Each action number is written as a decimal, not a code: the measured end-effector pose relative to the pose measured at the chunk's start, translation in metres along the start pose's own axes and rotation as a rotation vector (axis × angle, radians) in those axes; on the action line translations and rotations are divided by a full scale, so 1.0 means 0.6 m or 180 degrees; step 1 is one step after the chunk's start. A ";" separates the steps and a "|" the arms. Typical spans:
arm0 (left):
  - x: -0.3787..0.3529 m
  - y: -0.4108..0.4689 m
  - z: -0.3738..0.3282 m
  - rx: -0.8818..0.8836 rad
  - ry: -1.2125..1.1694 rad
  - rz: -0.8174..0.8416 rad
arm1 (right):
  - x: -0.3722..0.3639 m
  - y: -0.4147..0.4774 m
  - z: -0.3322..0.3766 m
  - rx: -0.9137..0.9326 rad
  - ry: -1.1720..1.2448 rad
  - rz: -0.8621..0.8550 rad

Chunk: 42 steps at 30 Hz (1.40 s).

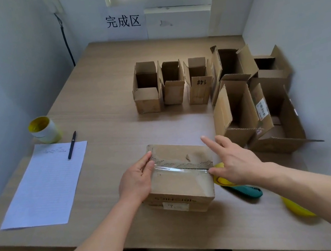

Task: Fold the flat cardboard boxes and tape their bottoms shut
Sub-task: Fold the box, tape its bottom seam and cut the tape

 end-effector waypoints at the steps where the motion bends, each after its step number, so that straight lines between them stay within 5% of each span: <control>1: 0.003 0.008 -0.009 -0.0037 0.0463 0.0066 | -0.001 0.001 0.004 0.0099 -0.0046 0.0006; 8: -0.043 0.051 -0.120 -0.0360 0.2658 0.0135 | -0.008 -0.002 0.048 0.0317 -0.0024 -0.0156; 17: -0.107 -0.005 -0.004 -0.0672 0.2604 0.1777 | -0.084 -0.017 0.063 -0.0320 0.0156 0.0834; 30: -0.107 0.029 -0.010 -0.0922 0.2870 0.2004 | -0.087 -0.014 0.069 -0.0109 -0.0218 0.0938; 37: -0.132 -0.017 -0.025 -0.1214 0.2596 0.1679 | -0.091 -0.015 0.073 -0.0099 -0.0322 0.0904; 42: -0.131 -0.022 -0.006 -0.1107 0.2538 0.2079 | -0.088 -0.012 0.063 -0.0115 -0.0223 0.1029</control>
Point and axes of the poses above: each hand's wrist, its own y-axis towards the middle knuckle, its own x-axis out of the back of the hand, z = x × y, the point moved 5 cm from there along y, towards the middle knuckle, and after that the axes turned 8 degrees about -y, right-handed, at the moved point
